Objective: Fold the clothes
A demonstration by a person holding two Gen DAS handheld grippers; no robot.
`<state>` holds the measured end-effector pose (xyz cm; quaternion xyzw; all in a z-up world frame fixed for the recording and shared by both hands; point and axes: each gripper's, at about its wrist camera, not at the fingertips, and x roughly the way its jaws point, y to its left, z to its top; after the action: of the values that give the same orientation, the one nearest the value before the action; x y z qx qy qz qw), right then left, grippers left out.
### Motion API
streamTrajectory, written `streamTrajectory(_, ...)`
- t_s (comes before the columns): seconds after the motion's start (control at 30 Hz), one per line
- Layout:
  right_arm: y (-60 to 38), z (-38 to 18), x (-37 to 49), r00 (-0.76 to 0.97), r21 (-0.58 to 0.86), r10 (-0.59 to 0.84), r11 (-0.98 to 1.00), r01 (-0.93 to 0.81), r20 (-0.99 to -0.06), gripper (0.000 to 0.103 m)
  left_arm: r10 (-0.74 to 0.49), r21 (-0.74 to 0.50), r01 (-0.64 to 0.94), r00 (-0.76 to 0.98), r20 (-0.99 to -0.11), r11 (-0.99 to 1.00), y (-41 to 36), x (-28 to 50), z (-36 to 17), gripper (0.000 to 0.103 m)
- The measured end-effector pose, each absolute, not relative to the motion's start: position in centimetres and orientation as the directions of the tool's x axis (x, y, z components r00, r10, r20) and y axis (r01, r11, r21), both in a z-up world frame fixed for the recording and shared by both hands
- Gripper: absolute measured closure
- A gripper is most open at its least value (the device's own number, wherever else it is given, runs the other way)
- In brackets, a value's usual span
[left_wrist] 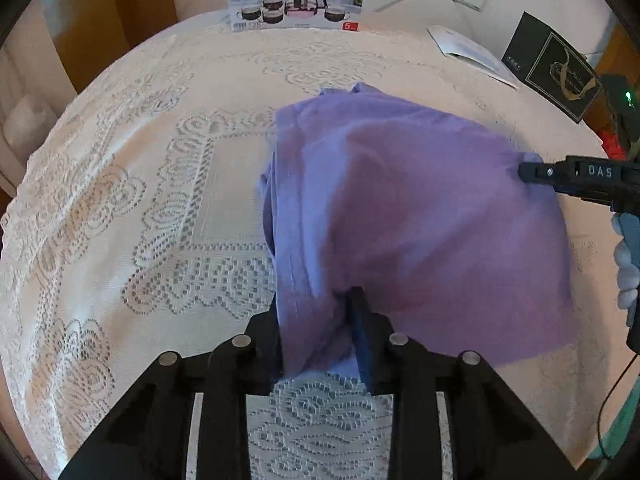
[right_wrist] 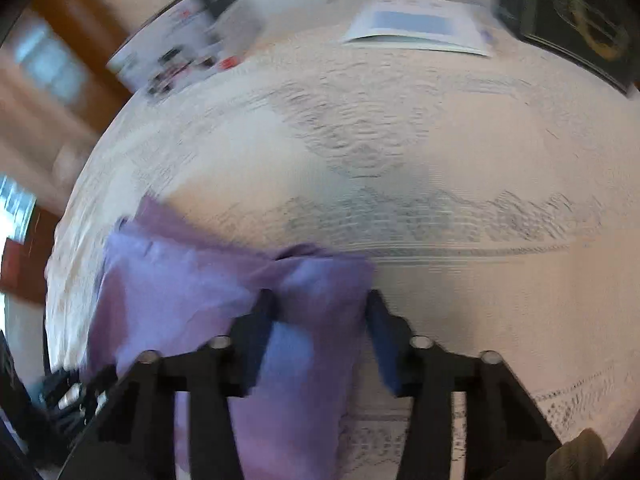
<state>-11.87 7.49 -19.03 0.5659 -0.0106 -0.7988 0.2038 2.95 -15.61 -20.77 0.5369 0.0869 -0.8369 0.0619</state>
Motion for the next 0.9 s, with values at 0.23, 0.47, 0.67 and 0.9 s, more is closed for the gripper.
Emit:
streamTrajectory(0.23, 7.7, -19.5, -11.7, -0.287, 0.271, -0.375, -0.899, 0.343, -0.882, 0.055, 0.032, -0.149, 0.226, -0.451, -0.892, -0.963, -16.4, 3.1, -20.8, 0.073)
streamTrajectory(0.47, 5.1, -19.5, -11.8, -0.268, 0.258, -0.367, -0.894, 0.367, -0.891, 0.021, -0.01, -0.107, 0.239, -0.444, -0.896, -0.965, -16.0, 2.9, -20.7, 0.073)
streamTrajectory(0.67, 6.8, -19.3, -11.6, -0.27, 0.266, -0.344, -0.921, 0.285, -0.899, 0.075, -0.011, -0.116, 0.265, -0.431, -0.902, -0.957, -16.2, 3.8, -20.8, 0.085)
streamTrajectory(0.9, 8.6, -19.9, -12.5, -0.245, 0.37, -0.438, -0.887, 0.276, -0.865, 0.081, -0.018, -0.109, 0.263, -0.437, -0.899, -0.959, -16.2, 3.9, -20.8, 0.085)
